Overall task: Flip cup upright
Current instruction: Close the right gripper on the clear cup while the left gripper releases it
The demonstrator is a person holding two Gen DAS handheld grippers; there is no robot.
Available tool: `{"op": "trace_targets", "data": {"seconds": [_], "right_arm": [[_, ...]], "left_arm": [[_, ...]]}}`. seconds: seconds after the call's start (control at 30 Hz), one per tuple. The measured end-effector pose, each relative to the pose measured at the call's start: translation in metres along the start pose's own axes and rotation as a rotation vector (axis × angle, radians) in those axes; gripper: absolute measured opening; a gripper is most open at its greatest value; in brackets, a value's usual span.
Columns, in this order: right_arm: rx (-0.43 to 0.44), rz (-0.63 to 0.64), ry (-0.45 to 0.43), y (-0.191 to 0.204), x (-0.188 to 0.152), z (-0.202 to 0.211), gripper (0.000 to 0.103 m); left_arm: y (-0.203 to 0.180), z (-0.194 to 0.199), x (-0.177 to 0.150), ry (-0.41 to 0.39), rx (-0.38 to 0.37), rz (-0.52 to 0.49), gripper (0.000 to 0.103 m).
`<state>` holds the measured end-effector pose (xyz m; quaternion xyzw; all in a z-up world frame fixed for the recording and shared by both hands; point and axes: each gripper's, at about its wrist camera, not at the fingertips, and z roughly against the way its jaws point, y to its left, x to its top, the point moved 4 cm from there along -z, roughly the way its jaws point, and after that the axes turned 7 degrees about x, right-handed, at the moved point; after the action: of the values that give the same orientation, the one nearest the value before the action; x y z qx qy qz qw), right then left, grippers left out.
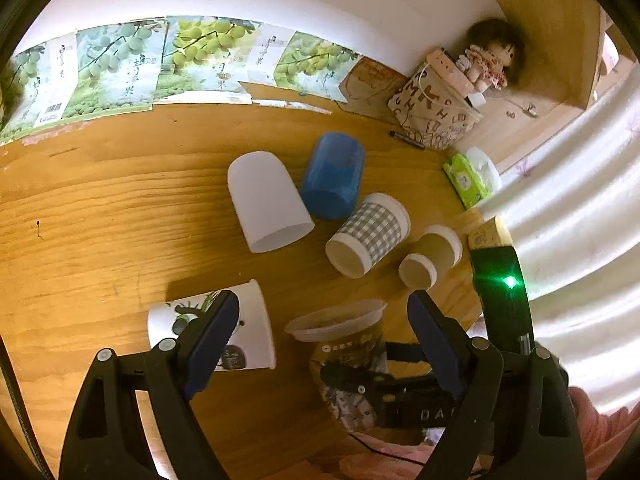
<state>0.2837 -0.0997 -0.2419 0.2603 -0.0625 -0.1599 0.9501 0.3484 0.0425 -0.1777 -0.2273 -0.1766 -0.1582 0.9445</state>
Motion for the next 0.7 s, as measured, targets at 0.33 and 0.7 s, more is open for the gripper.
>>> {"op": "trace_targets", "data": {"seconds": [0.33,0.7], "right_arm": [[-0.011,-0.035,0.021,0.000,0.008,-0.018,0.079],[0.007,-0.071,0.023,0.000,0.016,-0.029,0.079]], "left_arm": [[0.013,-0.007,-0.006,0.073,-0.016,-0.024,0.088],[0.026,-0.005,-0.006,0.106,-0.010,-0.060,0.088]]}}
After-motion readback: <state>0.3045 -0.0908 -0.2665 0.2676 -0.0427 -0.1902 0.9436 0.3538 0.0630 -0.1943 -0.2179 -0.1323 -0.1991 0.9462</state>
